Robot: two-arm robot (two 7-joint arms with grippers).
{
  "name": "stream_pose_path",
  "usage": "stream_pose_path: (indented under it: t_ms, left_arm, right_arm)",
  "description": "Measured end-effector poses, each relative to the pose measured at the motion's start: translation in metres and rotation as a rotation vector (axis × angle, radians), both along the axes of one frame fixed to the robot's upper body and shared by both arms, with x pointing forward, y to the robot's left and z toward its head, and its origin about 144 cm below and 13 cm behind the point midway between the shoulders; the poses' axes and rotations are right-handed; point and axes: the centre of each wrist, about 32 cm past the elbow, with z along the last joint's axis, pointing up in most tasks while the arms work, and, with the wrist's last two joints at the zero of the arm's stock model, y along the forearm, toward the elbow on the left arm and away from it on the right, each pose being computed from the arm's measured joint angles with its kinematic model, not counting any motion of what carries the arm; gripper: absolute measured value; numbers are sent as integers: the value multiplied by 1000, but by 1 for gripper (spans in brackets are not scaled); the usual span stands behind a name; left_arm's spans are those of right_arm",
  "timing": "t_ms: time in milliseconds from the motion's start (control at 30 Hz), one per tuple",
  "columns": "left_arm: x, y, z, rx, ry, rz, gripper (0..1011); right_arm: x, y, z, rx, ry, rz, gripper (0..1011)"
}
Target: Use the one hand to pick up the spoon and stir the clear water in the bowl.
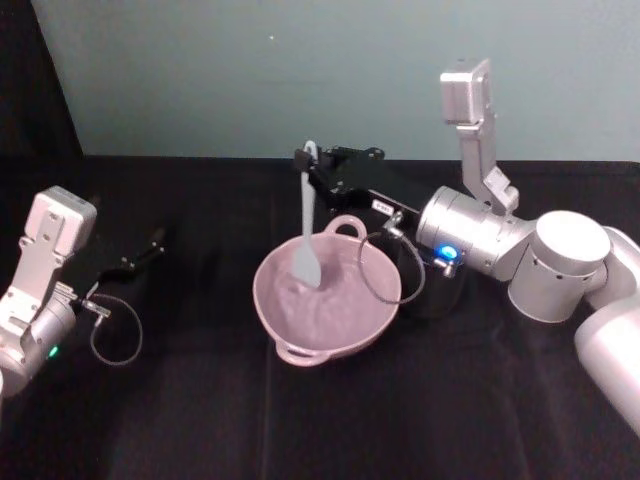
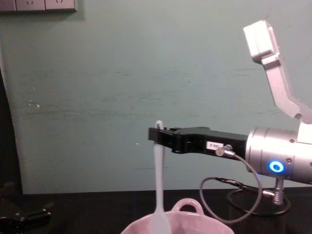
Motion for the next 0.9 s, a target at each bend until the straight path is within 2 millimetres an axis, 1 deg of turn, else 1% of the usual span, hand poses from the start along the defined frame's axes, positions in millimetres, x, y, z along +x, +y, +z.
stream_pose_path:
  t_ms: [167,367,467,500,600,767,900]
  left_arm:
    - [0,0,0,0,0,0,1011]
    - [0,0,0,0,0,0,1011]
    - [0,0,0,0,0,0,1011]
    - [0,0,0,0,0,0,1011]
    - [0,0,0,0,0,0,1011]
    - [0,0,0,0,0,0,1011]
    - [0,0,0,0,0,0,1011]
  right_arm:
    - [3,-14,-6,46,10,-42,112]
    - [-3,-30,-11,84,19,-75,112]
    - [-13,-39,-13,97,19,-92,112]
    - [-13,-39,-13,97,19,-92,112]
    - [-24,-46,-14,99,24,-101,112]
    - [-38,-50,-16,102,34,-97,112]
    - [-48,-48,-18,113,45,-81,112]
